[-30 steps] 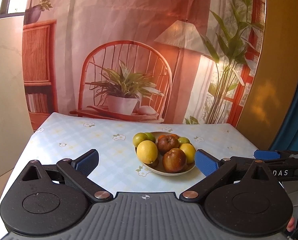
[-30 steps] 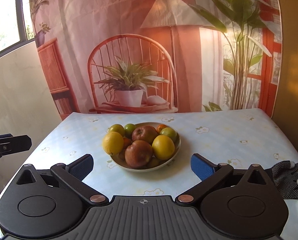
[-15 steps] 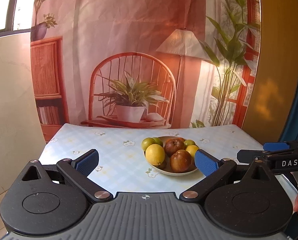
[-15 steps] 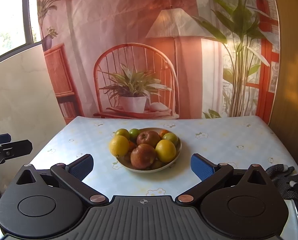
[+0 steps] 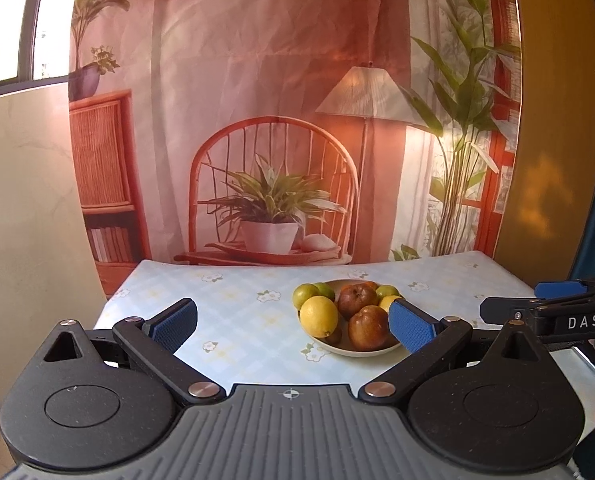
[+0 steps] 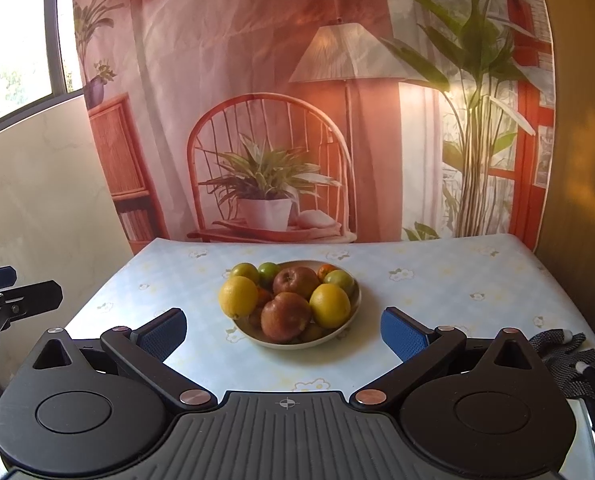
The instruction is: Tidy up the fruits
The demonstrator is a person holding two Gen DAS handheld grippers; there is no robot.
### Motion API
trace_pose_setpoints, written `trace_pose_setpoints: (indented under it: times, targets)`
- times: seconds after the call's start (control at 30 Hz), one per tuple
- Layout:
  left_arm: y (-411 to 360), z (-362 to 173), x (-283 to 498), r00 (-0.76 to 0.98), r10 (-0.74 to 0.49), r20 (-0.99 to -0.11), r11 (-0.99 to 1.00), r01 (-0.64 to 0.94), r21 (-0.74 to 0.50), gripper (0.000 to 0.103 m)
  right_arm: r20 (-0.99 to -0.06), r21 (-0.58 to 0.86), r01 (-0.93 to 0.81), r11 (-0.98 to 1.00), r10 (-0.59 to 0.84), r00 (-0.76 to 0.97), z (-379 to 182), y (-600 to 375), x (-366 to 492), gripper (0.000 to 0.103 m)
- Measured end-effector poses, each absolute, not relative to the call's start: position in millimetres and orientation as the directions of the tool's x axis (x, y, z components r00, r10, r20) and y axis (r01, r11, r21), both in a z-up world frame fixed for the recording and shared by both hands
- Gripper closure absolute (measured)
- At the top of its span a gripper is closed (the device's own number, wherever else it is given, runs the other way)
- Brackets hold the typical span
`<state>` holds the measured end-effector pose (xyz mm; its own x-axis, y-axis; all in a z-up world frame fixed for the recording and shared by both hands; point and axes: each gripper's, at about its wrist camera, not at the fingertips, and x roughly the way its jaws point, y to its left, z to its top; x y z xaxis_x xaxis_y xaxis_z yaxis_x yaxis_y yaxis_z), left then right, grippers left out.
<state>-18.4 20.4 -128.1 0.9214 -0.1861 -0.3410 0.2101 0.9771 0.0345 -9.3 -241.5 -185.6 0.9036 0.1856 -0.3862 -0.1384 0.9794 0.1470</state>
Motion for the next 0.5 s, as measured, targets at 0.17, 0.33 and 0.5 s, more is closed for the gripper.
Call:
trace_pose_setpoints:
  times: [0.17,0.33,0.5]
  targets:
    - [20.1,-123.7,-18.7,0.919,-0.198,-0.341,0.976,0.219,0.023,0.0,-0.385,0.146,-0.138,0.98,0.185,0.904,-185.2,-241.7,-9.6,0.0]
    - [20.9,-122.9,-19.2,0.916,-0.207,-0.344,0.975,0.223,0.009,0.0,-0.382,0.145,-0.139,0.98,0.185,0.906,-183.9,-241.7,-9.8,0.0]
    - [22.1,-122.8,-19.1,0.914,-0.213,-0.346,0.974,0.226,-0.004,0.0,-0.38,0.145,-0.14,0.98,0.186,0.906,-181.5,-241.6,-10.3,0.0]
